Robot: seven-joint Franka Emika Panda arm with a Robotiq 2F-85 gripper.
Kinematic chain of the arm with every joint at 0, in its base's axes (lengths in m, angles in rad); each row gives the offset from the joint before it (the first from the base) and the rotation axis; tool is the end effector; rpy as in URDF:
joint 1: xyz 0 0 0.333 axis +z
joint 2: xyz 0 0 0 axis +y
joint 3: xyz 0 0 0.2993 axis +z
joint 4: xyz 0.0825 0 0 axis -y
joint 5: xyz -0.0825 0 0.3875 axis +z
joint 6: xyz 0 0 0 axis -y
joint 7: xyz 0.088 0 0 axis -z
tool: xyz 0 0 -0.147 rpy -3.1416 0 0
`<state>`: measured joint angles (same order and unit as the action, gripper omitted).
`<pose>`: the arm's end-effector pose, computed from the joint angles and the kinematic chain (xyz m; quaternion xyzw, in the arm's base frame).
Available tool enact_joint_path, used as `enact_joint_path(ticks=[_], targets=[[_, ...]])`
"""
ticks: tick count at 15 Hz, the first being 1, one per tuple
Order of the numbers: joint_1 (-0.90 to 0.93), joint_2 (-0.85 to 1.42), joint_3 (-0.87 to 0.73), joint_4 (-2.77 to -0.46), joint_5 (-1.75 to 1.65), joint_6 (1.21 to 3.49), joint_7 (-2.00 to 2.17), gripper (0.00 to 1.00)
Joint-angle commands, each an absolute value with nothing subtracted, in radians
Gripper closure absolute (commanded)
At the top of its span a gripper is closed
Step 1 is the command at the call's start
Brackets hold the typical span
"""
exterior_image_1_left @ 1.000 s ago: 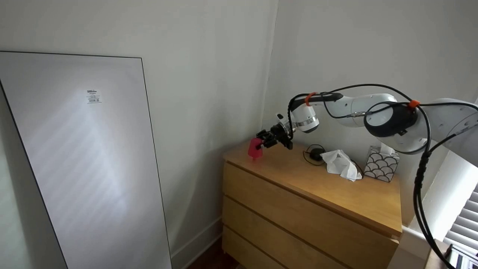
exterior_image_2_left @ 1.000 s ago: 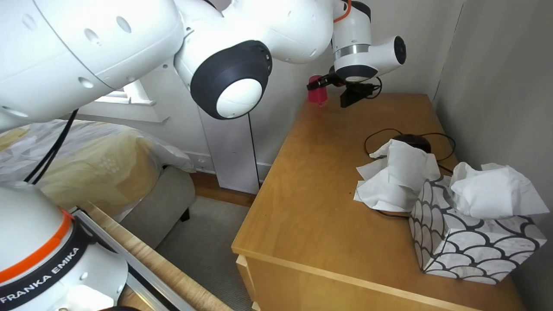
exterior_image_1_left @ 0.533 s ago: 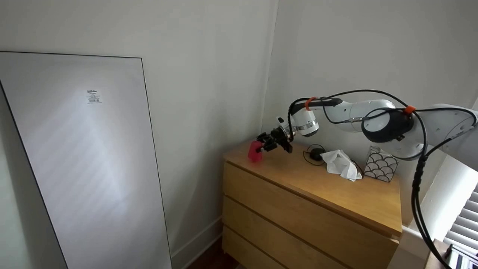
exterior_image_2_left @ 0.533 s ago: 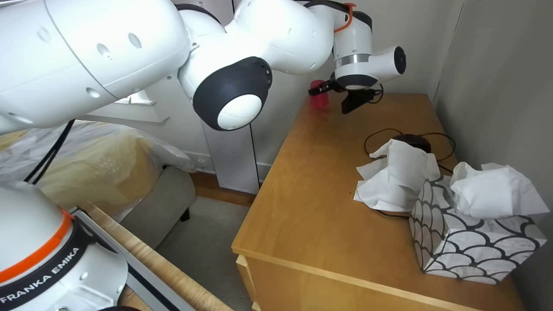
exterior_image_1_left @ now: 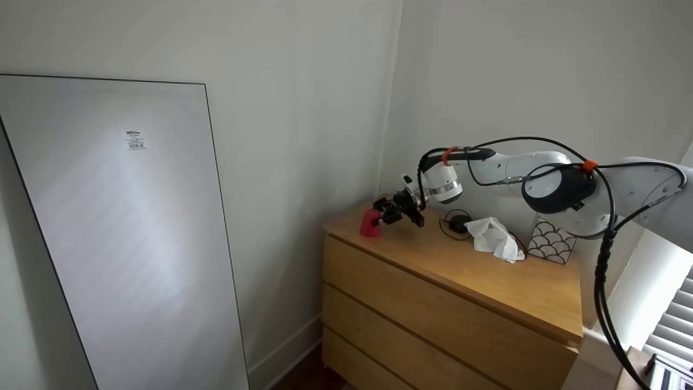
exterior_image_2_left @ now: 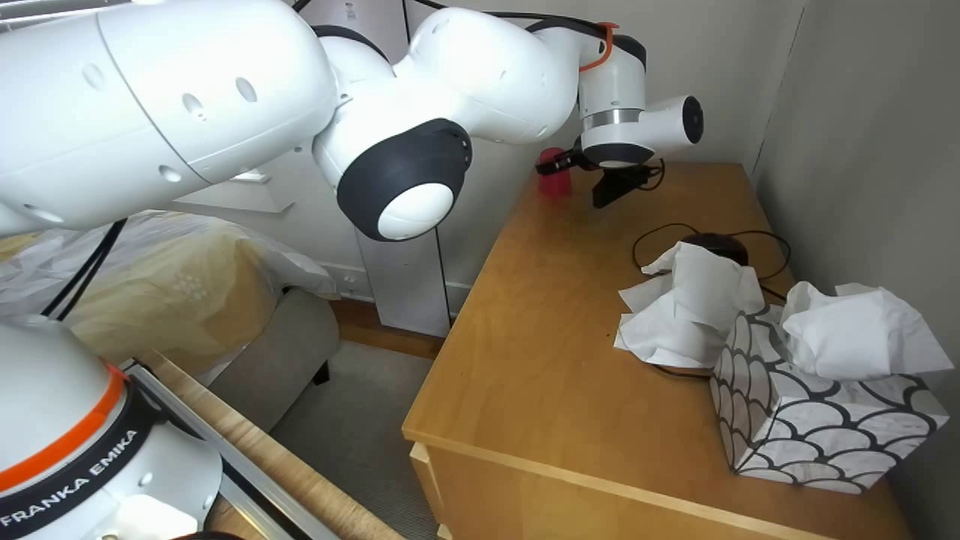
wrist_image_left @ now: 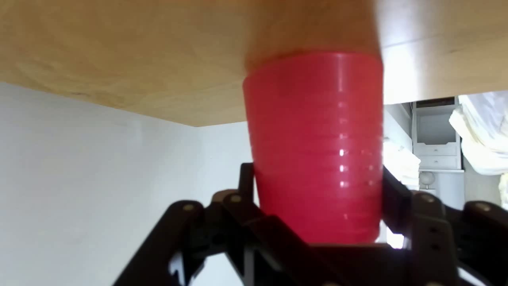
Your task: Place the red cup upside down
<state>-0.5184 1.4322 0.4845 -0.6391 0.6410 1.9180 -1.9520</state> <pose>0.7728 -0.1624 0.1143 -0.6951 -0.5034 -0.4367 0.2697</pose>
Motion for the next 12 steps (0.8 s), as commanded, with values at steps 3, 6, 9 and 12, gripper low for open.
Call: enact_joint_path(ticks=[3, 6, 9, 12], targets=[[-0.500, 1.466, 0.487, -0.574, 0.633, 1.911, -1.963, 0.00], [-0.500, 1.441, 0.501, -0.576, 0.645, 1.897, -1.945, 0.00], [-0.497, 1.394, 0.501, -0.583, 0.638, 1.897, -1.880, 0.01], [-0.494, 1.346, 0.496, -0.582, 0.634, 1.894, -1.814, 0.00]])
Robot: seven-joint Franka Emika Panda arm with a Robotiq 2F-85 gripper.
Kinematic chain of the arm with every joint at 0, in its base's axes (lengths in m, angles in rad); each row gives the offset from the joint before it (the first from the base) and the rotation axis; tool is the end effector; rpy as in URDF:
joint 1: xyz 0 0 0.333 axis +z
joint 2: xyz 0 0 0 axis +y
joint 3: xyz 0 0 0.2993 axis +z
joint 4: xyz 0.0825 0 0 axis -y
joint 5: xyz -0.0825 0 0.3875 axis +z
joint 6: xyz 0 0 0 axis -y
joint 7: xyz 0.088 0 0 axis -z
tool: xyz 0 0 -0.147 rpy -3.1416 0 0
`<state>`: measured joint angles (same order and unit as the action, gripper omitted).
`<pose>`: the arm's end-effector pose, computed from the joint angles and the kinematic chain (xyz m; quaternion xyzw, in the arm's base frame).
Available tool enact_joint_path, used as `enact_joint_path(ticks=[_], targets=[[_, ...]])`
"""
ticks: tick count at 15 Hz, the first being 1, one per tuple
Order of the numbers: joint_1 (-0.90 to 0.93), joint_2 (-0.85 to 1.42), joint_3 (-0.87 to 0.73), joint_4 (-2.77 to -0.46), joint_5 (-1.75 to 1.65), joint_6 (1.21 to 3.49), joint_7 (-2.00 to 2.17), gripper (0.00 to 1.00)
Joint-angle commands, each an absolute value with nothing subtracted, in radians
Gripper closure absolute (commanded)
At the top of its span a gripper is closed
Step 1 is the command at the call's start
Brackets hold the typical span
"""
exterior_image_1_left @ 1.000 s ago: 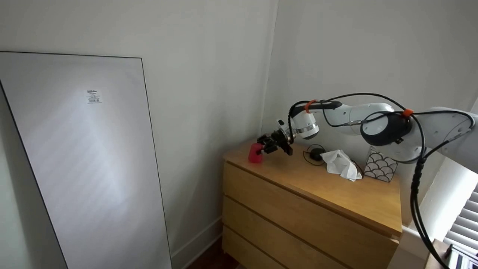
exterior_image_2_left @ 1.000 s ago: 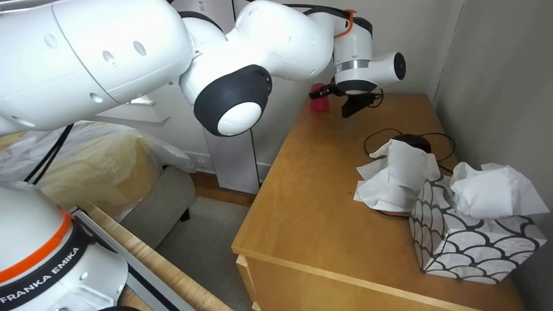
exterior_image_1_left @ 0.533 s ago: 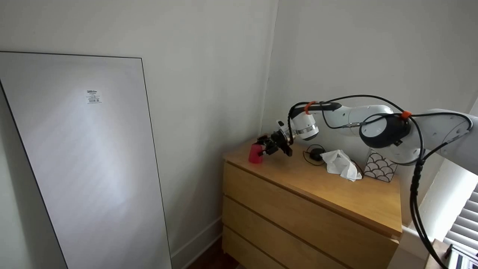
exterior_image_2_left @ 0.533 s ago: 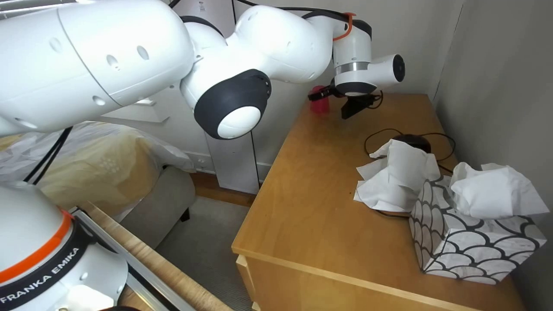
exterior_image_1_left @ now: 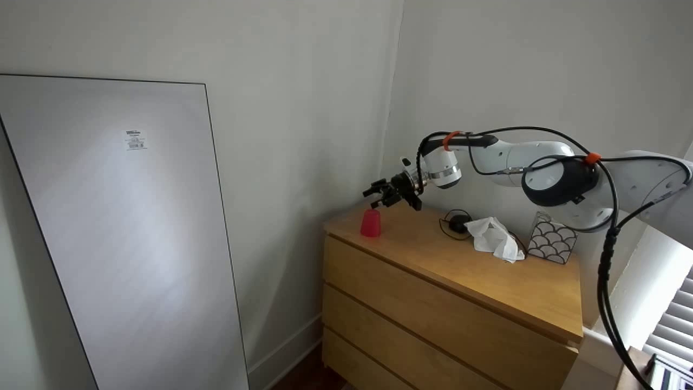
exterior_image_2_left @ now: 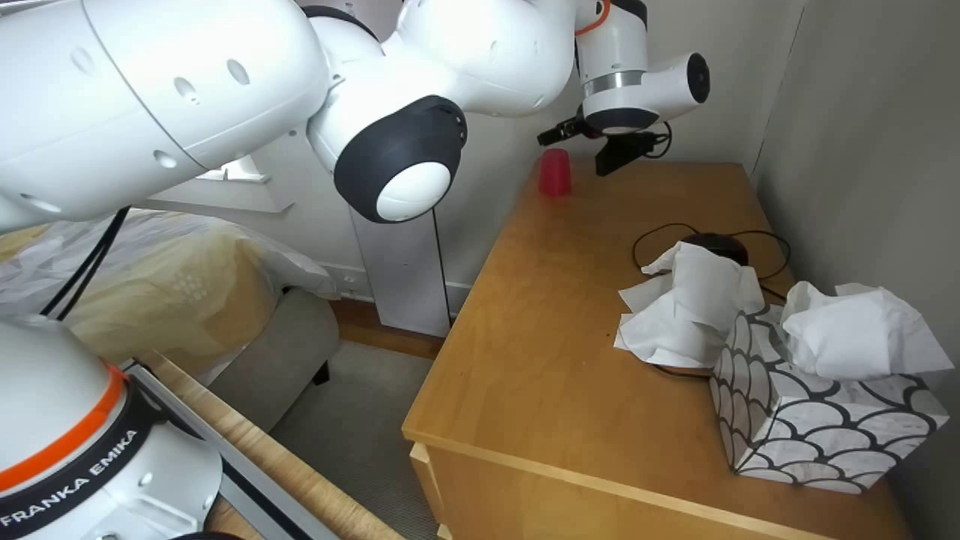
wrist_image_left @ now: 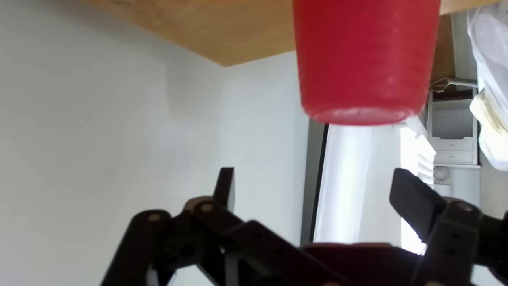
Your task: Place the red cup upside down
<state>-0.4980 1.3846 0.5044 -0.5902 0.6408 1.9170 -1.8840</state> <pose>0.7916 -0.1592 0.1756 -0.6947 -0.4973 -0.4531 0.2545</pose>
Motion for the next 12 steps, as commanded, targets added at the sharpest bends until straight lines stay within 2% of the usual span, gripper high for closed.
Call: enact_joint_path(ticks=[1, 12], targets=[[-0.492, 1.328, 0.490, -0.584, 0.628, 1.897, -1.791, 0.00], [-0.398, 1.045, 0.272, -0.642, 0.389, 1.900, -1.341, 0.00]])
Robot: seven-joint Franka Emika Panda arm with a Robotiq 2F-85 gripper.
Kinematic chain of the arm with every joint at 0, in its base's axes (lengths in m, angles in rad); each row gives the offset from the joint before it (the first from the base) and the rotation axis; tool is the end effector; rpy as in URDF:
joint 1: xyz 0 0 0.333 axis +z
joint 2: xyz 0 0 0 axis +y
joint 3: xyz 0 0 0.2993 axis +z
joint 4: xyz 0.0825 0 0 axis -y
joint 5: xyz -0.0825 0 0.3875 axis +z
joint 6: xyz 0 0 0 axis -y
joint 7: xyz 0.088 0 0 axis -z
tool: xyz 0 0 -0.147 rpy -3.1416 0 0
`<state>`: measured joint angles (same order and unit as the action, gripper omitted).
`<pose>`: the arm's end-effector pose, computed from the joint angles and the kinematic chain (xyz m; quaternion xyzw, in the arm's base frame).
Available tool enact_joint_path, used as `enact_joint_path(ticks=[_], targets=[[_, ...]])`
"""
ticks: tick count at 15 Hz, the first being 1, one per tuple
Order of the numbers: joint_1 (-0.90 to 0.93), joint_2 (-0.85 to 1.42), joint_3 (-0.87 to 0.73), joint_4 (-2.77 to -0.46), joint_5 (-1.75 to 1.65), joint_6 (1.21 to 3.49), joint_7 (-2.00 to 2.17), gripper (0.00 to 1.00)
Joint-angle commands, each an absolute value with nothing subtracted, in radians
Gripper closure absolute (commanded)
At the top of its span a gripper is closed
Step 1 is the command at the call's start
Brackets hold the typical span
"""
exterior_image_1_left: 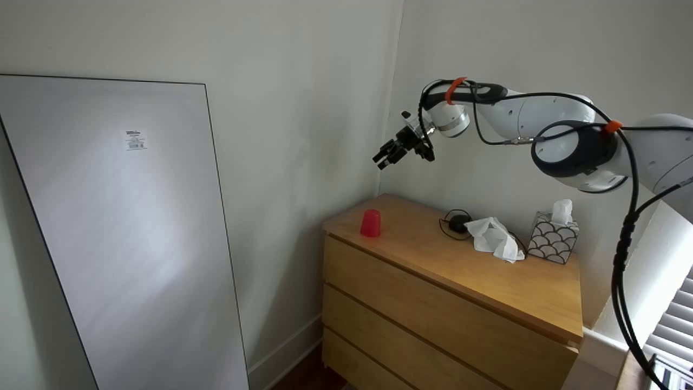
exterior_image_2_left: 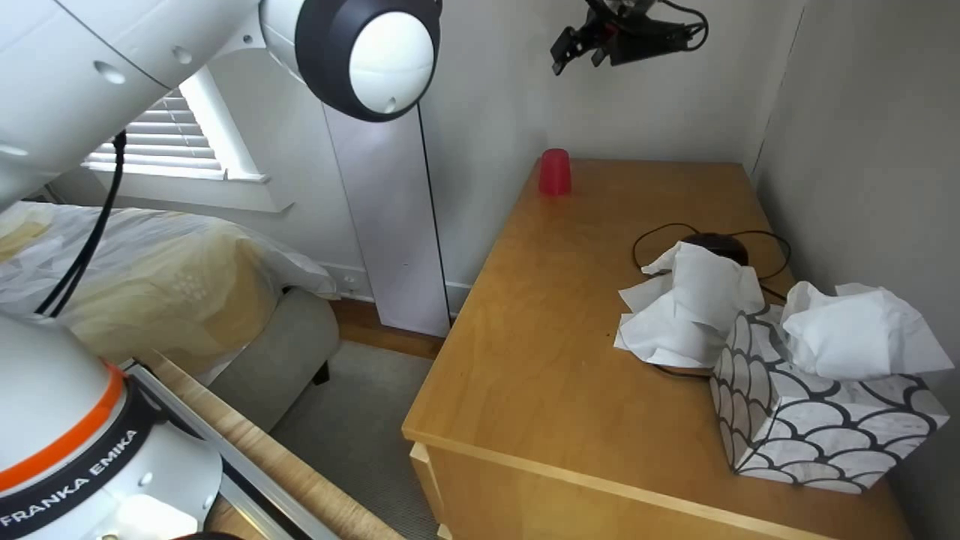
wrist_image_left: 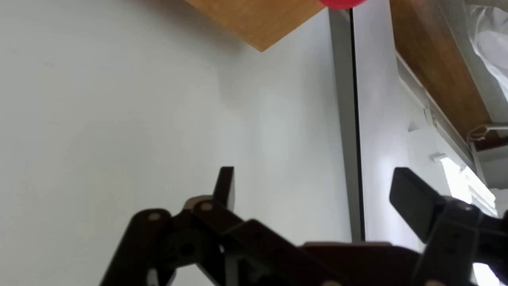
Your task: Place the red cup upside down
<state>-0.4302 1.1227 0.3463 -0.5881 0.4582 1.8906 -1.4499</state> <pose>0.7991 -0.1720 0.3342 -0.8035 -0.4583 -0.3391 0.1714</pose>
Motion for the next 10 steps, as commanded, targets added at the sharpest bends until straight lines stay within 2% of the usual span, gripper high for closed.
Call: enact_joint_path(ticks=[1, 9, 10], targets=[[-0.383, 1.028, 0.249, -0.645, 0.366, 1.903, -1.299, 0.00], [-0.290, 0.972, 0.064, -0.684, 0.194, 1.902, -1.015, 0.00], [-0.309, 1.006, 0.112, -0.620, 0.238, 1.891, -1.079, 0.00]])
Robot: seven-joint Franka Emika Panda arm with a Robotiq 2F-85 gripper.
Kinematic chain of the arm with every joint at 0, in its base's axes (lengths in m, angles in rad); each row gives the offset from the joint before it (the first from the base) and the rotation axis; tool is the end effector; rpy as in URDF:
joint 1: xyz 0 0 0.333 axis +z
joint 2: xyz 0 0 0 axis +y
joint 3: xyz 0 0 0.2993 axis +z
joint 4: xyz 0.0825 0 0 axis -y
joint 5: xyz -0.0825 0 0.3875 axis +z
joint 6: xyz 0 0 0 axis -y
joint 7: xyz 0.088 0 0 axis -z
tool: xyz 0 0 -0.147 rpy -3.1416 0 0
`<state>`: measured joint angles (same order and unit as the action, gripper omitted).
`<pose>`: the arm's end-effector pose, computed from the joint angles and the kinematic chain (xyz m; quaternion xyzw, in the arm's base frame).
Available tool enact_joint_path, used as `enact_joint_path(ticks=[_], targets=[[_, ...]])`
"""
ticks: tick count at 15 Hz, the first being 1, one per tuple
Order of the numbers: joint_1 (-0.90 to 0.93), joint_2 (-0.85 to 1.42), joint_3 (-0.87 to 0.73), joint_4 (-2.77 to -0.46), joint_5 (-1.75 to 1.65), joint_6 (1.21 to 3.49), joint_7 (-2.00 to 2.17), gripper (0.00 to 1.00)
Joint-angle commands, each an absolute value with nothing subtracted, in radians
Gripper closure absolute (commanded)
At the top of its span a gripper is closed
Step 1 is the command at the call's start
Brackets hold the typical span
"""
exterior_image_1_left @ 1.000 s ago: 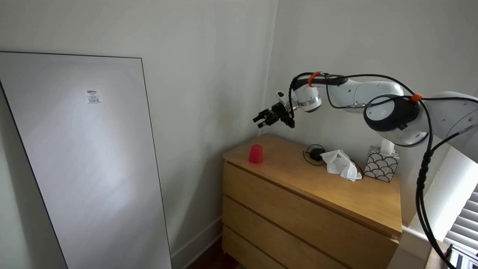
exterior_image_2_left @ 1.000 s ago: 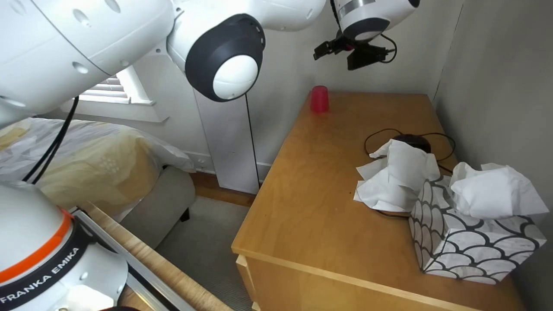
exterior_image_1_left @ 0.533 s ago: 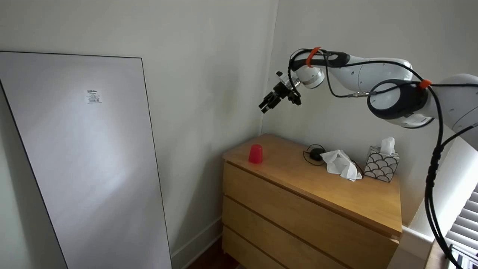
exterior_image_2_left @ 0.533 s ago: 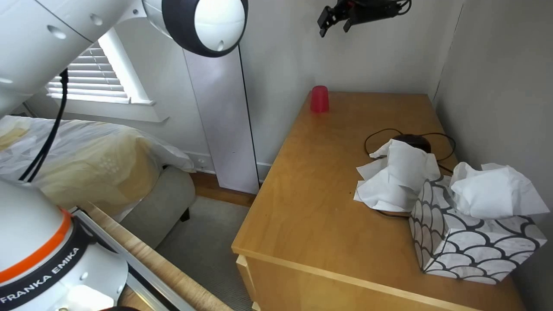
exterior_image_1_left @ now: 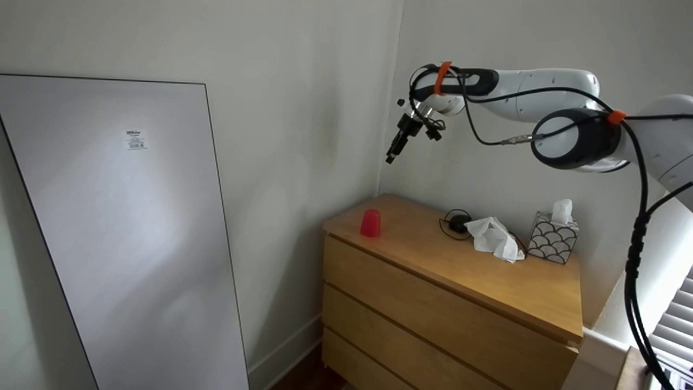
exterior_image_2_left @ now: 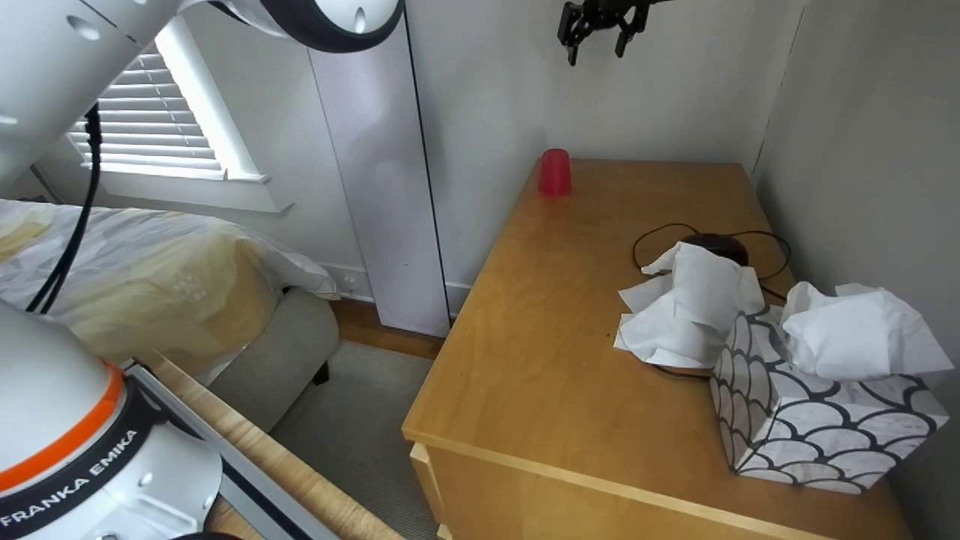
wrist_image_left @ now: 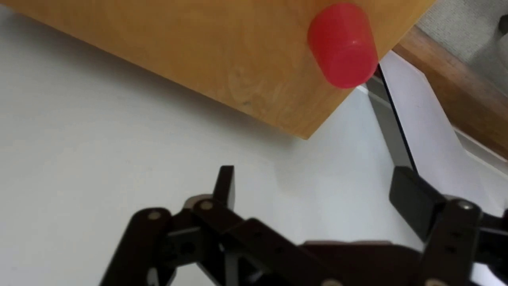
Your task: Place the red cup upside down
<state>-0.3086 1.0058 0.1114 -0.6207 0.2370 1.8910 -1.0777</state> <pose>0.7925 -0.1780 0.3732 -0.9061 -0.3679 -0.2033 0.0471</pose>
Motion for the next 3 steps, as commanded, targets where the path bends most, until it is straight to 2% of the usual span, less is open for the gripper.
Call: enact_joint_path(ticks=[1, 3], targets=[[-0.306, 1.007, 0.105, -0.622, 0.235, 1.891, -1.072, 0.00], [-0.306, 1.006, 0.107, -0.621, 0.235, 1.891, -1.073, 0.00]])
